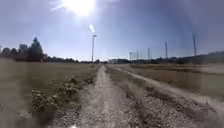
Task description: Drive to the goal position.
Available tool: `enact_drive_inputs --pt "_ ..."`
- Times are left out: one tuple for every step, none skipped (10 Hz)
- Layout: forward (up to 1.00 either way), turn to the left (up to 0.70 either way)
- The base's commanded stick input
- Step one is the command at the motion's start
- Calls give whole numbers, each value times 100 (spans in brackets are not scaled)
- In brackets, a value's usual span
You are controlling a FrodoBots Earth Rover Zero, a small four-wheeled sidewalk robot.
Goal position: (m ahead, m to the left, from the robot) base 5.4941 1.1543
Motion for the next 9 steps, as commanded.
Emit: enact_drive_inputs --pt "70 -6" --pt "70 0" --pt "70 0" --pt "70 0" --pt "70 0" --pt "70 0" --pt "70 -4" --pt "70 -7" --pt "70 0"
